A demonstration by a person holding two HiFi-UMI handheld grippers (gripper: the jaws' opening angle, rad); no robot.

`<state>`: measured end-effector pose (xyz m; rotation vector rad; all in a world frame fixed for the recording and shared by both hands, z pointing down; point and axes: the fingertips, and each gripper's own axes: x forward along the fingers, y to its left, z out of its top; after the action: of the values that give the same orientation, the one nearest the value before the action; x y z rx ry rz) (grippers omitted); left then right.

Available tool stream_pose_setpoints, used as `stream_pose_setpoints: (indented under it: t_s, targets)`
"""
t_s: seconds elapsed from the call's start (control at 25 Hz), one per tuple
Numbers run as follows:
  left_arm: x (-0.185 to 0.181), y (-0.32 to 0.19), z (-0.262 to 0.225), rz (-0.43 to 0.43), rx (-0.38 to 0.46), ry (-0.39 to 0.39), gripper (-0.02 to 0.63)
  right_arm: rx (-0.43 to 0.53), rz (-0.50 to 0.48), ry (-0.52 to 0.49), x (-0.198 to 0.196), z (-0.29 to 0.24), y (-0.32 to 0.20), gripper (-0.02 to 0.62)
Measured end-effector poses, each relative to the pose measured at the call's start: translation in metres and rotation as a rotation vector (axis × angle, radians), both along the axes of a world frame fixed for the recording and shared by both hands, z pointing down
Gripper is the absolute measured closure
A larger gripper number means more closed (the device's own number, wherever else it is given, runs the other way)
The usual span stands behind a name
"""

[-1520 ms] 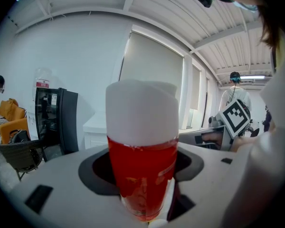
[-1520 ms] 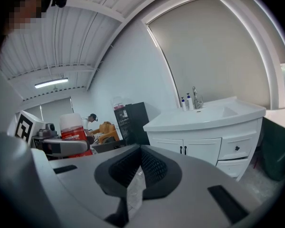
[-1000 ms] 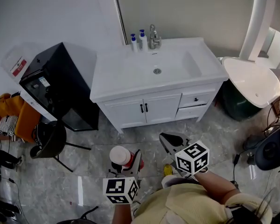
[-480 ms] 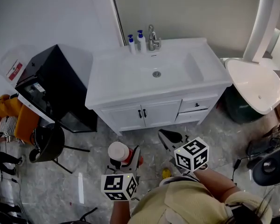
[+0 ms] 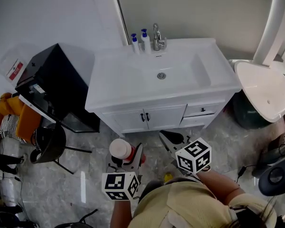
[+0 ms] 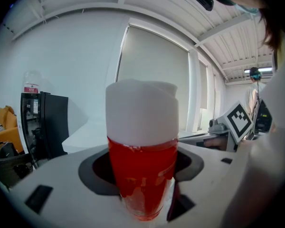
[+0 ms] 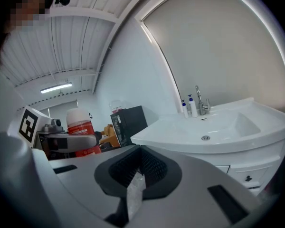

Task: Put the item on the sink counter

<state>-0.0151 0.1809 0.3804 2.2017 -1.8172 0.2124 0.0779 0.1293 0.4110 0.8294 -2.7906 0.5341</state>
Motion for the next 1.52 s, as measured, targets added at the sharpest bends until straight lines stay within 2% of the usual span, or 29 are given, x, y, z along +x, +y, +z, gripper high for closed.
stream_pose_setpoints:
  t_s: [0.52, 0.76, 1.52]
  targets:
    - [0.0, -0.028, 0.001, 0.003, -0.02, 0.0, 0.293, -0.02, -0.008, -0.007, -0.003, 0.001, -0.024, 0.572]
    - [-0.006, -0.056, 0.002, 0.035, -0.004, 0.008, 0.293, -0.01, 0.027, -0.007, -0.008, 0.003, -0.046, 0.572]
    - [-0.069, -0.179, -0.009, 0.162, -0.009, 0.022, 0.293, -0.029, 0.098, 0.022, -0.082, 0.0, -0.153, 0.572]
